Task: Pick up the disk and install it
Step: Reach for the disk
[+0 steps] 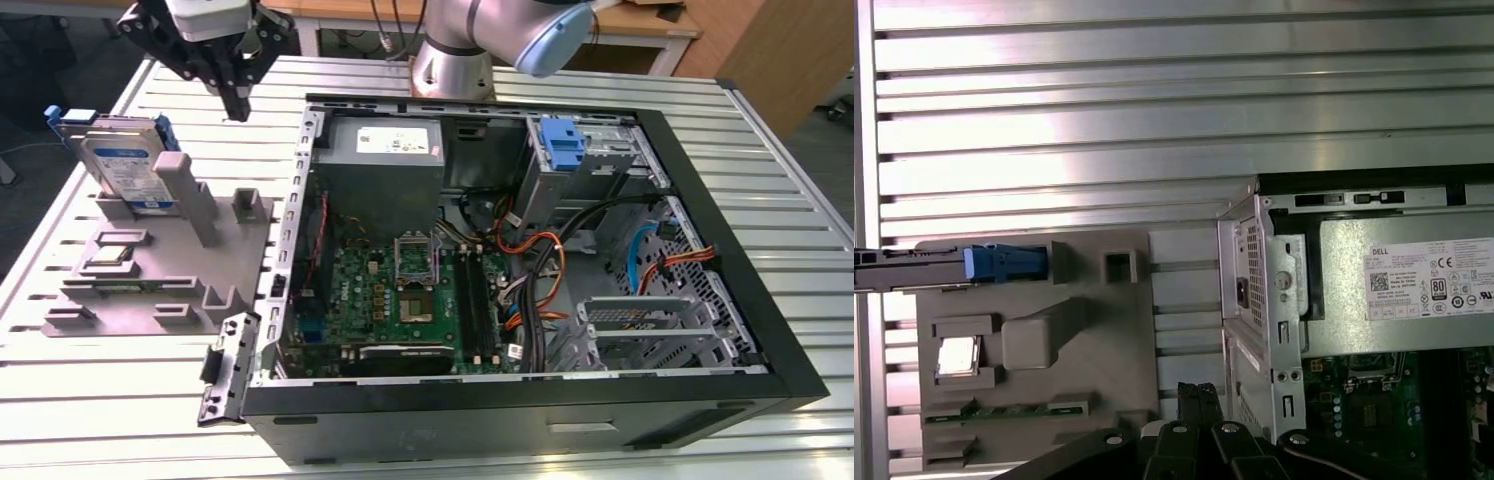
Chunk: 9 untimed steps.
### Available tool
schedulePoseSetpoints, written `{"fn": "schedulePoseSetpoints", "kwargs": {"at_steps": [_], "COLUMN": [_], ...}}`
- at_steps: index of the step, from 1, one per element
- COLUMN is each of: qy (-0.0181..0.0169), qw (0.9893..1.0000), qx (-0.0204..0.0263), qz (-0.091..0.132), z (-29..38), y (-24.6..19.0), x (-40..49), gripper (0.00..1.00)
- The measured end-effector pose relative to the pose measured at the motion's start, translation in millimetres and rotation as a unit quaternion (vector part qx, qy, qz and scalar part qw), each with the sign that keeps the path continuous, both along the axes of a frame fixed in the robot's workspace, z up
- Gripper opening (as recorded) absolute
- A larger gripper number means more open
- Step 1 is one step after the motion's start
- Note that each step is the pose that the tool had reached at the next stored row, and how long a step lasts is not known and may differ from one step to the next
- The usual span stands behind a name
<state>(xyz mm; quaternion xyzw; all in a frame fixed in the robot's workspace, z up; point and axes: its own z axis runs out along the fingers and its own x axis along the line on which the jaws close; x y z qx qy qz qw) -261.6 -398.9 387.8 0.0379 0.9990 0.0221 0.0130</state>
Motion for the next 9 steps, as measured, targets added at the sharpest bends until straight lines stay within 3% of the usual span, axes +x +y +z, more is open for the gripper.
{"fn": "schedulePoseSetpoints", "kwargs": {"at_steps": [9], "qy": [0.0], "qw": [1.0], "qx": [0.0], "qz": [0.0], "z": [0.0], "y": [0.0], "x": [-8.3], "gripper": [0.1]}}
